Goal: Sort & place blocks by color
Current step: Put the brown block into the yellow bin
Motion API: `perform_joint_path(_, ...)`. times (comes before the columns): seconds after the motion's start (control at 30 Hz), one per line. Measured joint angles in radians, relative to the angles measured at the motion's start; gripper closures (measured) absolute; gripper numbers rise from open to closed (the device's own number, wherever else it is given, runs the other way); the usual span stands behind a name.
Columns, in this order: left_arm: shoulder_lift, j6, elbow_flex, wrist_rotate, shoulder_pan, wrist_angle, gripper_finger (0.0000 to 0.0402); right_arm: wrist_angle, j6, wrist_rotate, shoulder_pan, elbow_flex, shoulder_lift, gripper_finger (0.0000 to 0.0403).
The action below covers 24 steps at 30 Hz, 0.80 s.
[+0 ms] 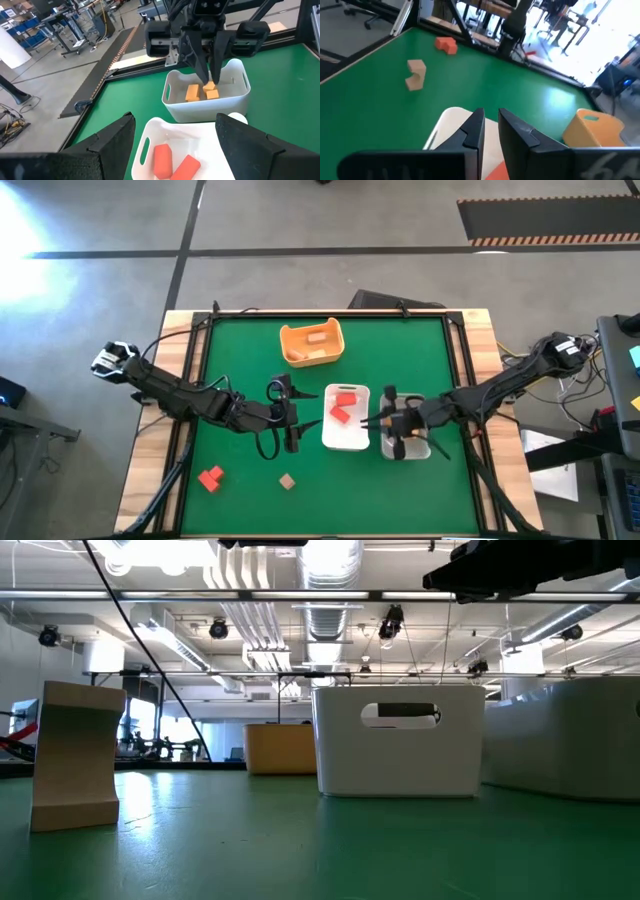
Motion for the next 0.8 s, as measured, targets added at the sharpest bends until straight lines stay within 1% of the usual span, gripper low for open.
perform_joint_path(0.1,0.0,0.0,0.0,0.0,0.003,0.001,0.0143,0.057,-0.063,0.001,0.0,-0.002,-0.007,0.036)
perform_joint_path(0.27,0.0,0.003,0.0,0.0,0.014,0.023,0.0143,0.204,-0.232,-0.01,0.0,0.001,-0.009,0.036)
perform_joint_path(0.37,0.0,-0.046,0.0,-0.001,0.012,0.026,0.0143,0.25,-0.315,-0.038,0.0,0.003,-0.009,0.036)
perform_joint_path(0.47,0.0,-0.123,0.0,0.023,-0.006,0.017,0.0143,0.248,-0.351,-0.049,0.0,0.003,-0.011,0.036)
perform_joint_path(0.53,0.0,-0.139,0.0,0.03,-0.018,0.018,0.0143,0.249,-0.364,-0.049,0.0,0.002,-0.012,0.036)
perform_joint_path(0.8,0.03,-0.254,-0.002,0.026,-0.026,0.021,0.0143,0.233,-0.375,-0.048,0.0,-0.002,-0.012,0.036)
